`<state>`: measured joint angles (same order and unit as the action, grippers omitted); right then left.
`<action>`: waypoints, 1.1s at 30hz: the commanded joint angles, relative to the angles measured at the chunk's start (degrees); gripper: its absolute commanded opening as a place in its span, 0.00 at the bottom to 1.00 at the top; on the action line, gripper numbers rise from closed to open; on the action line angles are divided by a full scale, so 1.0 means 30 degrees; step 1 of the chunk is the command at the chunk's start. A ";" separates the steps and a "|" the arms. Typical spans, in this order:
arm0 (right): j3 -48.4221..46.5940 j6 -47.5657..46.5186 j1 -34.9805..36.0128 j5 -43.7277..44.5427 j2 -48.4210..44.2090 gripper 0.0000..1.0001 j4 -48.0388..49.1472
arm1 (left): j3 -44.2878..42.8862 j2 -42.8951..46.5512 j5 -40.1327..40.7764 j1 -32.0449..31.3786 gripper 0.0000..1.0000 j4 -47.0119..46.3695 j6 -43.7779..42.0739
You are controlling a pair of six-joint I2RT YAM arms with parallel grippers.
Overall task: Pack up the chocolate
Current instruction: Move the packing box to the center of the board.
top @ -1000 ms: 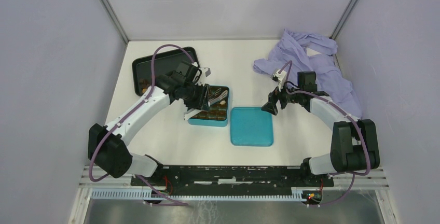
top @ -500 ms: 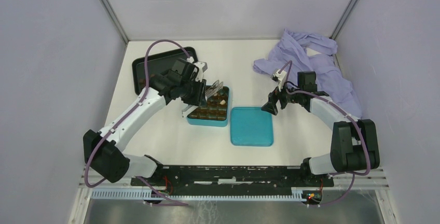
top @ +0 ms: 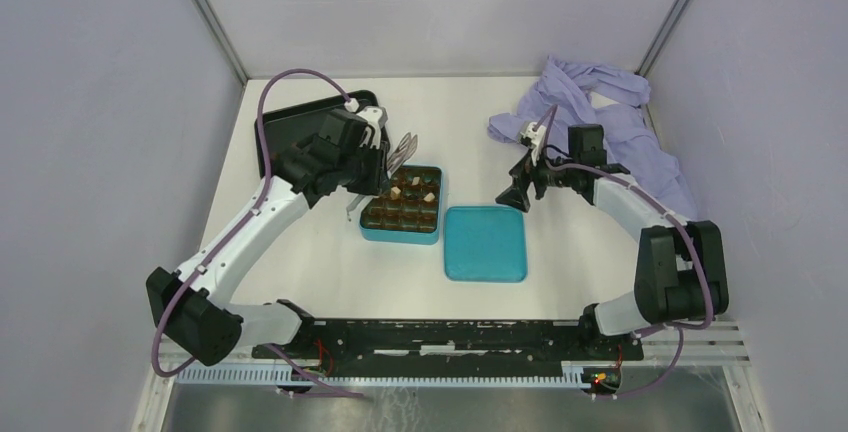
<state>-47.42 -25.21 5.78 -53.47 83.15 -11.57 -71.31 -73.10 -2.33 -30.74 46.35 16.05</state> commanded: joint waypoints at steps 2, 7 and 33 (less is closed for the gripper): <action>-0.2641 -0.1016 0.1616 0.0530 0.0575 0.98 0.1358 | -0.1164 0.0571 0.1488 -0.0038 0.37 -0.1431 0.1109; -0.6134 -0.1680 0.3366 -0.0196 0.2810 0.98 0.0751 | -0.1525 0.0648 0.2420 -0.0054 0.37 -0.1441 0.1167; -1.1937 0.4113 0.8916 1.3420 0.9773 0.82 0.0090 | -0.1372 0.0465 0.4291 -0.0038 0.37 -0.1592 0.1437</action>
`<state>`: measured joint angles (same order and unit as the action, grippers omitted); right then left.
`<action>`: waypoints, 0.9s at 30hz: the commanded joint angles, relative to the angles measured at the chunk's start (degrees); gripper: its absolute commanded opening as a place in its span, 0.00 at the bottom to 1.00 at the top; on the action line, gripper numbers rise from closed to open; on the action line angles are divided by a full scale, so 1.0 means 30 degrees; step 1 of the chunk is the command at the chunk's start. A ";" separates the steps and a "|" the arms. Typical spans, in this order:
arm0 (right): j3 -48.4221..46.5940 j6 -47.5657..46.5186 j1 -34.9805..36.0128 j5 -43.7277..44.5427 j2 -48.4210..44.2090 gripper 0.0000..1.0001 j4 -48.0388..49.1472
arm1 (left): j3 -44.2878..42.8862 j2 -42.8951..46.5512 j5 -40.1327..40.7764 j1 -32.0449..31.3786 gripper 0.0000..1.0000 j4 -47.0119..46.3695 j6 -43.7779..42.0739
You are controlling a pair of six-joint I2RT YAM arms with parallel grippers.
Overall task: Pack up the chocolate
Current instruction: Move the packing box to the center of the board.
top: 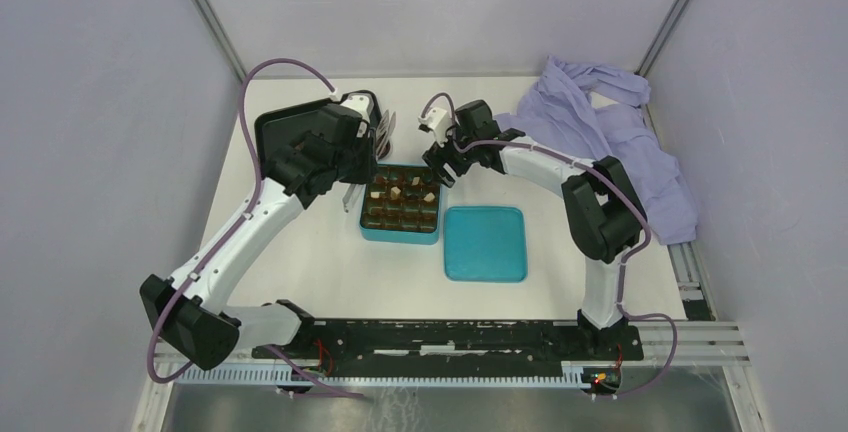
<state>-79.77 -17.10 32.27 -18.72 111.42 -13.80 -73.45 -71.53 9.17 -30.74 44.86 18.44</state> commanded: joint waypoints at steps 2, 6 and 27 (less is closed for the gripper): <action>-0.1086 0.1931 0.0139 0.1991 0.0419 0.80 0.1014 | -0.0640 -0.0118 0.0477 -0.0054 0.37 -0.1109 0.0598; -0.0842 0.2720 0.0178 0.3401 0.0388 0.76 0.1072 | -0.0630 -0.0192 0.0517 -0.0041 0.37 -0.1113 0.0604; 0.1177 0.1572 -0.1295 0.7666 -0.1154 0.67 0.1528 | 0.0175 0.0004 0.0492 -0.0041 0.37 -0.1127 0.0740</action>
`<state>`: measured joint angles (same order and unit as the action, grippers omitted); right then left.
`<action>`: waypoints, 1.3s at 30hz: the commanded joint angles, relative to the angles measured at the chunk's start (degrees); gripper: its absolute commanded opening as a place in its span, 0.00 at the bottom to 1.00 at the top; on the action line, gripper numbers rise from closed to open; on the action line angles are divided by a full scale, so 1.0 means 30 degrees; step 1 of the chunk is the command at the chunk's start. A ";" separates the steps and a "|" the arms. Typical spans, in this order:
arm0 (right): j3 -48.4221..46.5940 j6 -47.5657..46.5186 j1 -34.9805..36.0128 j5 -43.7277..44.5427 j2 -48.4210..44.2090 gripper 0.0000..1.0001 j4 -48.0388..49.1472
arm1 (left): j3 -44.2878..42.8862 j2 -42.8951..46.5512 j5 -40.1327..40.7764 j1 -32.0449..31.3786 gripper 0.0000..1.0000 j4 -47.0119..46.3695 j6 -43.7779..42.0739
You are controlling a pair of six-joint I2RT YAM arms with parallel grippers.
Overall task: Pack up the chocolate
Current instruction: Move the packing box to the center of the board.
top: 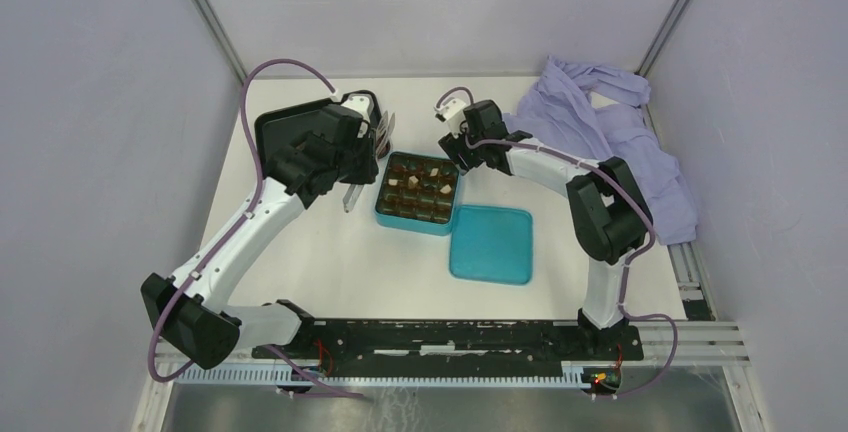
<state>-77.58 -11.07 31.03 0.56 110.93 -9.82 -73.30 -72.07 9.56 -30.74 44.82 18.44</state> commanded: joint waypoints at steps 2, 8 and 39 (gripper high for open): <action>0.0546 -0.0441 -0.1260 0.1100 -0.1110 0.67 0.0215 | 0.0195 0.0058 0.0477 -0.0043 0.37 -0.1100 0.0754; 0.0125 -0.1363 -0.2489 -0.3531 -0.1970 0.72 -0.0464 | -0.0115 -0.1059 0.1046 0.0235 0.37 -0.0730 0.0686; 0.3233 -0.5714 -0.5278 -1.4394 -0.5104 0.95 -0.3767 | -0.6822 -1.0508 -0.0113 0.7490 0.40 0.2822 -0.6730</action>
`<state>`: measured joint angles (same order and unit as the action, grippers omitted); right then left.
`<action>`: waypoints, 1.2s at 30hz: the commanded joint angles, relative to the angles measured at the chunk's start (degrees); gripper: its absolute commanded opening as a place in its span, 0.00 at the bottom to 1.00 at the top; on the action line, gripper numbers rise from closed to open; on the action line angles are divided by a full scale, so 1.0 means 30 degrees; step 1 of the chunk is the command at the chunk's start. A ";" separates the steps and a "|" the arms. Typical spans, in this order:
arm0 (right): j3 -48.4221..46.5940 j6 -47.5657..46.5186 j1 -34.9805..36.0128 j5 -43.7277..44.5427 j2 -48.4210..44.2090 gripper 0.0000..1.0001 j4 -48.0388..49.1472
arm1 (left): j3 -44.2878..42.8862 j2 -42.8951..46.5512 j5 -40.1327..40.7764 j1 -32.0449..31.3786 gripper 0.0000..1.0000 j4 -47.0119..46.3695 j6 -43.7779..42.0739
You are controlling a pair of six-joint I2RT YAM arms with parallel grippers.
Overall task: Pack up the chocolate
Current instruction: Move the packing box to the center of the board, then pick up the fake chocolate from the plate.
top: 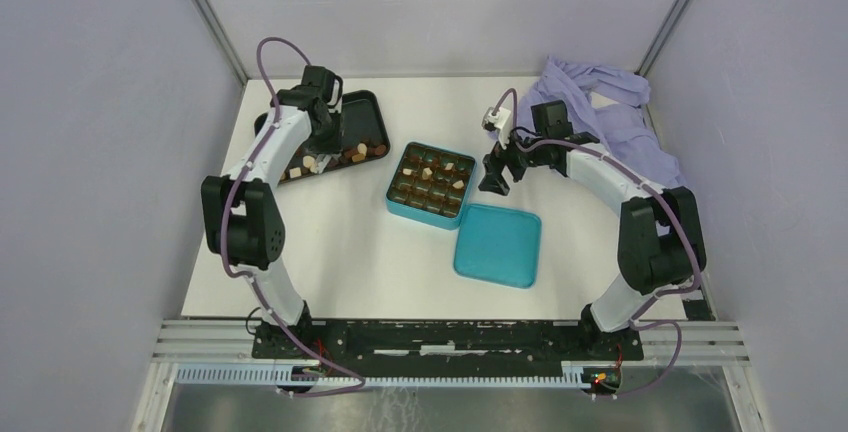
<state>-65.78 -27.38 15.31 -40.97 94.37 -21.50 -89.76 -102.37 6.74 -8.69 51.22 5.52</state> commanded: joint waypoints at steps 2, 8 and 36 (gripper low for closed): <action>-0.0662 -0.0304 -0.0035 -0.0552 0.0474 0.95 0.0118 | -0.1571 -0.0643 0.0955 0.0164 0.40 0.0779 -0.2617; -0.0515 -0.0338 -0.0060 -0.0574 0.0528 0.95 0.0163 | -0.1956 -0.0876 0.0712 0.0180 0.40 0.0795 -0.2732; -0.0486 -0.0147 -0.0060 -0.0933 0.0577 0.95 0.0199 | -0.2309 -0.1640 0.0511 0.1090 0.47 0.0770 -0.2836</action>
<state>-65.78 -27.35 15.27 -42.46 96.29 -21.78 -94.13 -106.37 8.84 -6.13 54.22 -0.78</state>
